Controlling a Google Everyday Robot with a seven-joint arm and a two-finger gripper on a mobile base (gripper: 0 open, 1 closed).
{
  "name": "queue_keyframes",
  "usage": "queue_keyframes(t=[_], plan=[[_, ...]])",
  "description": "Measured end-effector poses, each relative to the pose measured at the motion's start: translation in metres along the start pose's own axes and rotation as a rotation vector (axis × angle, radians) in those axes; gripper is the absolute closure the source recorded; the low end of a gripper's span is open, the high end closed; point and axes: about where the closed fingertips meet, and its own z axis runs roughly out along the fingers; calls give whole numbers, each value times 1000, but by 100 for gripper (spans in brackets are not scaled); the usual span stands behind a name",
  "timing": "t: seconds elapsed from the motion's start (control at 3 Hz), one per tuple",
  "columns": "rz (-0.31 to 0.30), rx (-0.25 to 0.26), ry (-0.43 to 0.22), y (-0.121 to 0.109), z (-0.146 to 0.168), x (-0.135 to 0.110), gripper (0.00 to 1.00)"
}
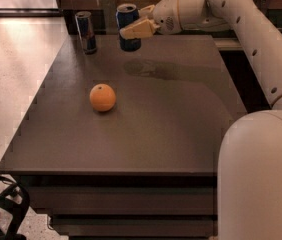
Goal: Move pepsi can near redbull can
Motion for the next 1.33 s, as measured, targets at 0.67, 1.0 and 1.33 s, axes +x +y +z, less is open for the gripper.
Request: queue_keyframes(t=[0.67,1.0,1.33], plan=[[20,-45,-13,-16,59,41,100],[33,-67,-11,-18,83,58,100],[33,-71,-8,-18,93,66,100]])
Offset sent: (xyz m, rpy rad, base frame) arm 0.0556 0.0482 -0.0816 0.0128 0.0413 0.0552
